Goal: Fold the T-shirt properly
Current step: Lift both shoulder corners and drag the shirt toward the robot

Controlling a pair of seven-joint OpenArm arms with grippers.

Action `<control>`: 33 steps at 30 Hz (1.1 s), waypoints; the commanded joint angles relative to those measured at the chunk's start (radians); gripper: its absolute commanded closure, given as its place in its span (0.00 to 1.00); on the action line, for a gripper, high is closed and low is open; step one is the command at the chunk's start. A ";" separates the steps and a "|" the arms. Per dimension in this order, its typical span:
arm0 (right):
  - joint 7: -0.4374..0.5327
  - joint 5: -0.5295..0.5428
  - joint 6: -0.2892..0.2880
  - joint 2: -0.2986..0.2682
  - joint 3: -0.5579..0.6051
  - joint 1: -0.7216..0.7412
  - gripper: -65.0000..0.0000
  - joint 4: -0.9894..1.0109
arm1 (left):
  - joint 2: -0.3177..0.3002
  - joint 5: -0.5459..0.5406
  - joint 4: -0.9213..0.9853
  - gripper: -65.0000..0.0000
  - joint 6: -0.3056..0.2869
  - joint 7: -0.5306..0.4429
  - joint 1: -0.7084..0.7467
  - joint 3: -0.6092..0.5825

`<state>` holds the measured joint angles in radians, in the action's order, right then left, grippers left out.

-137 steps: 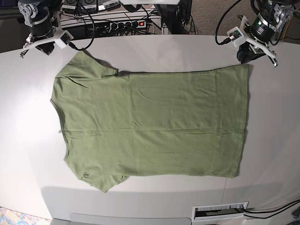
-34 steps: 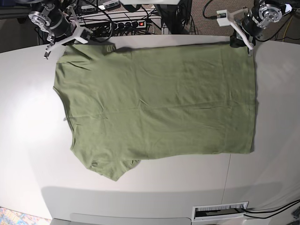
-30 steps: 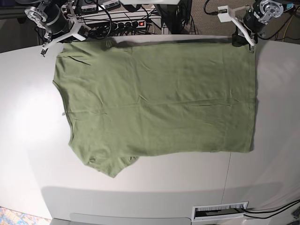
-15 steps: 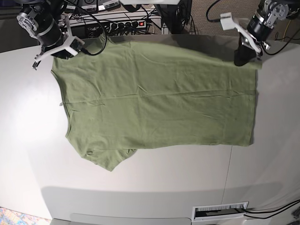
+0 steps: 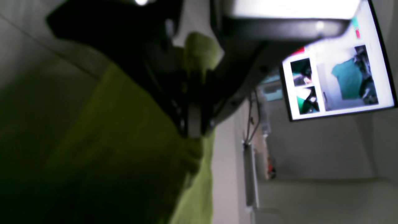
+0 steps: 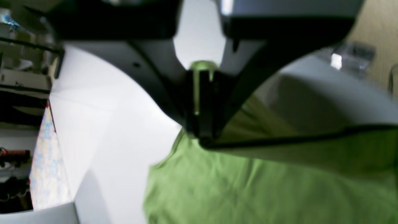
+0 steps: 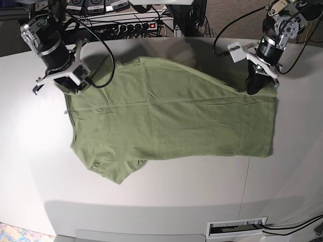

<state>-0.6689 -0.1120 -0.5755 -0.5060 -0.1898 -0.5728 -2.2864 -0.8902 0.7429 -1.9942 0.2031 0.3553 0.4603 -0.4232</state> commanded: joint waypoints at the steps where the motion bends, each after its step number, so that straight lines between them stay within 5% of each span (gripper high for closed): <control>1: 0.018 -0.006 0.011 -0.006 -0.008 0.015 1.00 0.006 | 0.000 0.002 0.000 1.00 0.022 -0.013 -0.014 0.007; 6: 0.029 -0.007 0.011 -0.001 -0.008 0.074 1.00 0.094 | 0.054 -0.004 0.079 1.00 0.022 -0.017 -0.065 0.007; 23: 0.067 0.006 0.011 -0.002 -0.008 0.172 1.00 0.233 | 0.095 -0.068 0.208 1.00 0.023 -0.042 -0.118 0.007; 26: 0.072 -0.018 0.011 -0.001 -0.008 0.174 1.00 0.233 | 0.095 -0.071 0.208 0.86 0.023 -0.042 -0.121 0.007; 29: 0.076 -0.019 0.011 -0.001 -0.008 0.180 0.87 0.233 | 0.095 -0.079 0.208 0.77 0.022 -0.039 -0.129 0.007; 33: 0.078 -0.019 0.012 -0.001 -0.008 0.192 0.76 0.233 | 0.095 -0.079 0.208 0.76 0.022 -0.039 -0.128 0.007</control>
<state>-0.6121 -0.1299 -0.5770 -0.4931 -0.1894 -0.3901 -2.0396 -0.7788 0.6594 -1.7729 0.2024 0.3202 0.3374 -0.4236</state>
